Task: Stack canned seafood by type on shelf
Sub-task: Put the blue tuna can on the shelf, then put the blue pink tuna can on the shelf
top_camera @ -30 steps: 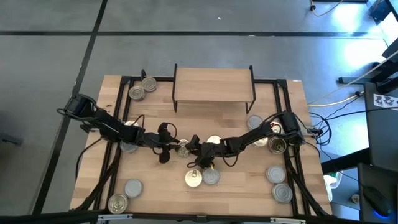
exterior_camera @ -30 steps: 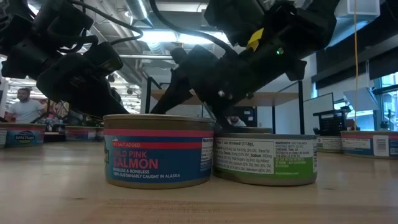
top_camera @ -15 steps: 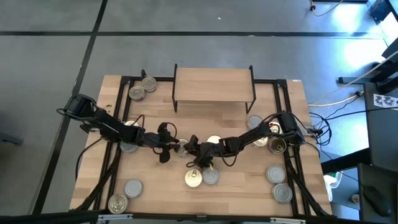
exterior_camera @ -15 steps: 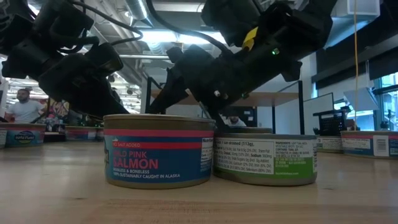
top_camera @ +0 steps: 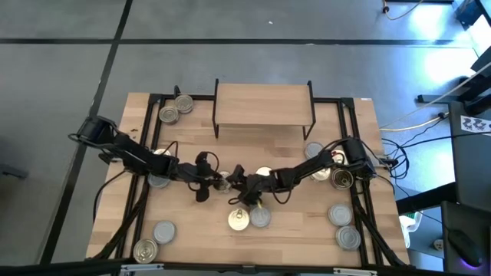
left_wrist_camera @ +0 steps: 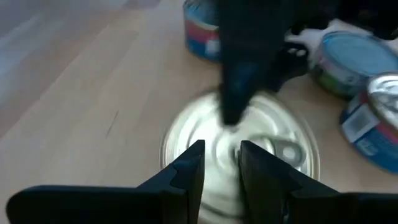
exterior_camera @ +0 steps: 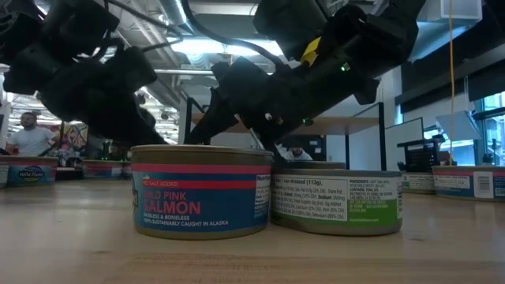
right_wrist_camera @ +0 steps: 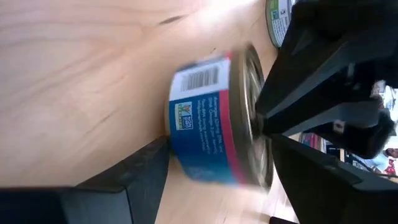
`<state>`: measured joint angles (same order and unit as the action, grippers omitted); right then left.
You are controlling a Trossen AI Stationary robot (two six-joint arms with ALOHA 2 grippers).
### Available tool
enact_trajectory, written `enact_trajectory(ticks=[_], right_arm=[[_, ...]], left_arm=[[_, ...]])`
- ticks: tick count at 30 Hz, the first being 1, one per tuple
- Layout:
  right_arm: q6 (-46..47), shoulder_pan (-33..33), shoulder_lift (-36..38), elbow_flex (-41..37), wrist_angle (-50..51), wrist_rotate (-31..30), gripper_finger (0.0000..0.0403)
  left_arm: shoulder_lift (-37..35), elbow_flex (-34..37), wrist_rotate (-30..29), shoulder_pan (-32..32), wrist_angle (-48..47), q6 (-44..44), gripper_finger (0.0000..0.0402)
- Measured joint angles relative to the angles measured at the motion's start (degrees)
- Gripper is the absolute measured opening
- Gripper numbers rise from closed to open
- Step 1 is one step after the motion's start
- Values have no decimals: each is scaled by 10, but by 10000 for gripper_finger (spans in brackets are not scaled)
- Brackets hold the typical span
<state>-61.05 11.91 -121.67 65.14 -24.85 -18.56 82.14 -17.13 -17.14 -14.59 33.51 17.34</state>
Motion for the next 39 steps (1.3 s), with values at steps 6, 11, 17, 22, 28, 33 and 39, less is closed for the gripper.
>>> enact_trajectory(ticks=[6, 11, 17, 22, 28, 33, 39], right_arm=[[-1, -1, 0, 0, -2, -4, 278], [-3, 0, 0, -1, -5, -4, 278], [23, 0, -1, -2, -11, -3, 278], [39, 0, -1, -2, -12, 1, 278], [56, 0, -1, -2, -13, 4, 278], [68, 0, -1, -2, -15, 27, 278], [62, 0, -1, -2, -20, 33, 278]], left_arm=[[-41, -6, -7, 0, -21, -23, 100], [-107, -6, -10, 0, -125, 1, 100], [-159, -1, -9, 0, -224, 46, 100], [-146, 8, 23, 0, -171, 26, 100], [-109, 8, 28, 0, -190, 31, 100], [-87, 5, 17, 0, -193, 34, 100], [-81, 7, -4, 0, -193, 37, 100]])
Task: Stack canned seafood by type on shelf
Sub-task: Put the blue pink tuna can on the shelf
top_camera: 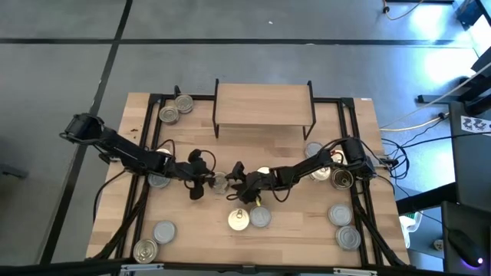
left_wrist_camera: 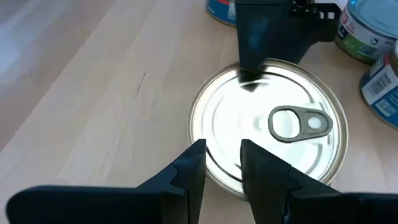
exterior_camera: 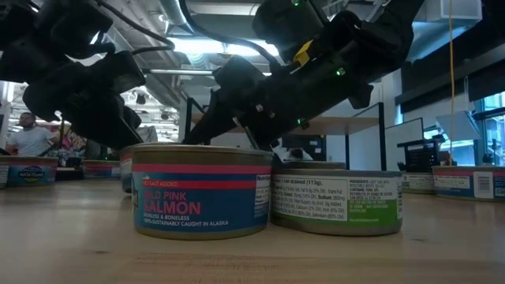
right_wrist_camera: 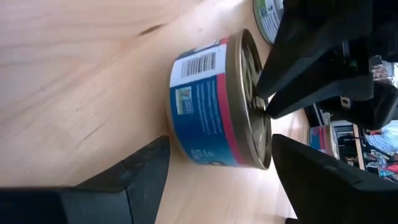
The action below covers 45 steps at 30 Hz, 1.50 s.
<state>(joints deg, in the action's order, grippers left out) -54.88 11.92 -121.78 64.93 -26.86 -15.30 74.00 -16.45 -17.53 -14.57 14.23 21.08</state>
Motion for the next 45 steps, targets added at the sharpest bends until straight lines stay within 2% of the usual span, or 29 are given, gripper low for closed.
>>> enact_trajectory(ticks=[11, 18, 29, 32, 35, 36, 41, 45], right_arm=[[-38, 1, 0, 0, -5, 2, 278], [-39, -8, -2, 6, -8, -4, 278], [-39, -13, -51, 88, 23, -12, 277], [-38, -14, -52, 92, 23, -12, 254], [-39, -14, -52, 93, 29, -14, 197], [-37, -14, -52, 93, 35, -15, 191], [-11, -5, -39, 93, 58, -36, 191], [8, 5, 6, 90, 136, -38, 191]], left_arm=[[2, 59, -8, 0, 118, 24, 100], [2, 59, -9, 0, 122, 22, 100], [2, 60, -14, 0, 123, 23, 100], [2, 60, -14, 0, 123, 22, 100], [2, 60, -14, 0, 122, 22, 100], [2, 60, -14, 0, 122, 22, 100], [-10, 60, -11, 0, 115, 13, 100], [-41, 60, -4, 0, 100, -2, 100]])
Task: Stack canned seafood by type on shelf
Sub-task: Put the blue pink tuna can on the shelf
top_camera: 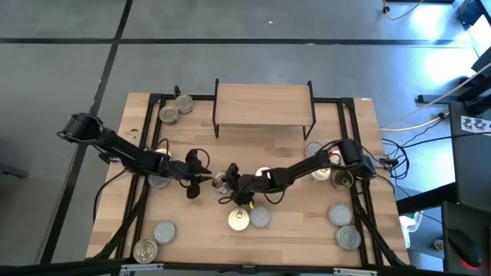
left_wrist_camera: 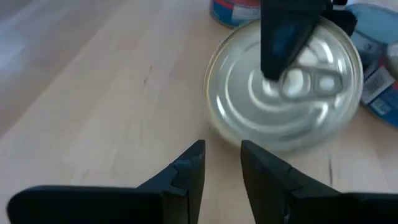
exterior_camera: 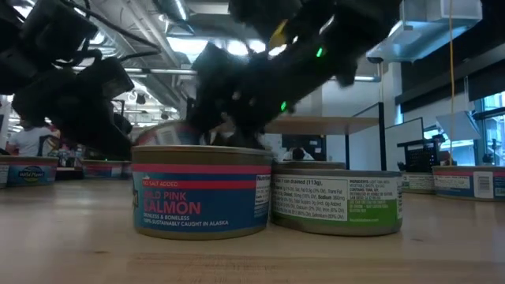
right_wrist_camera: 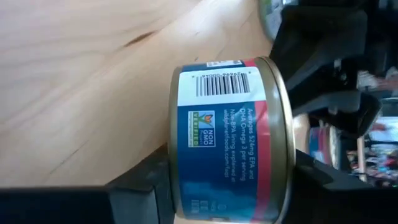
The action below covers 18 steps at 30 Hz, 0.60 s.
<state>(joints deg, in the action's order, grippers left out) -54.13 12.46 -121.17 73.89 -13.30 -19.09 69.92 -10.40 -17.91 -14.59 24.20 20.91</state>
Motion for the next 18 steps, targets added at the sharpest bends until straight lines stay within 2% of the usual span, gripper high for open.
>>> enact_trajectory(ticks=[5, 12, 18], right_arm=[[64, 3, 90, 2, 120, -20, 191], [123, 2, 232, 2, 294, -112, 191], [180, -45, 347, 2, 443, -180, 191]], left_arm=[[-38, -2, -3, 0, 4, -19, 100], [-50, -3, -43, 0, 12, -27, 100], [-50, -3, -86, 1, 16, -31, 100]])
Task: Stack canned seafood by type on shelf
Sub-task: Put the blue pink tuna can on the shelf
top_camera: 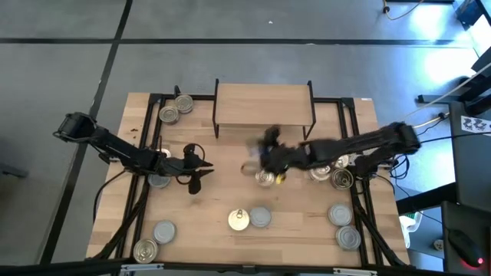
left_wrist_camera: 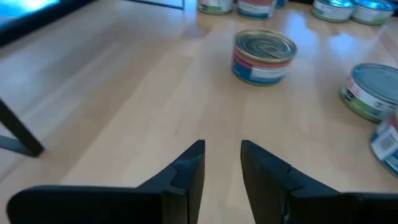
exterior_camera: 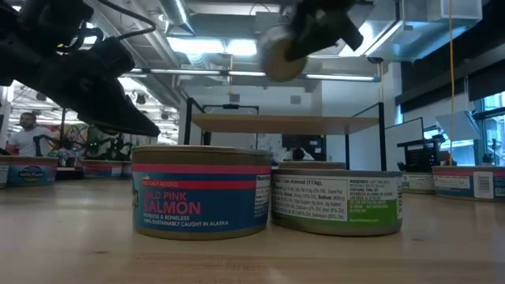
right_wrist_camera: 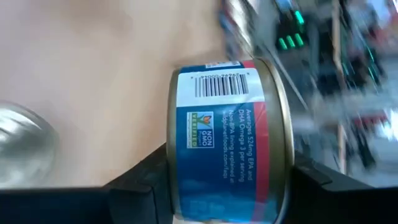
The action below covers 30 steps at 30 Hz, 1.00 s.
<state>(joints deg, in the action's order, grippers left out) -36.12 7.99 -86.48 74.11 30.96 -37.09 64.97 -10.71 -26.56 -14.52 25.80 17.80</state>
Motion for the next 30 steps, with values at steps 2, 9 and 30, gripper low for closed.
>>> enact_trajectory(ticks=[2, 9, 30], right_arm=[[19, -35, 32, 0, 34, -12, 191], [44, -192, 63, 0, 76, -9, 191], [24, -430, -20, 0, 65, 71, 191]], left_arm=[[0, 0, -18, 0, 1, -10, 100], [0, 0, -52, 34, 6, -20, 100], [0, -1, -53, 48, 6, -76, 100]])
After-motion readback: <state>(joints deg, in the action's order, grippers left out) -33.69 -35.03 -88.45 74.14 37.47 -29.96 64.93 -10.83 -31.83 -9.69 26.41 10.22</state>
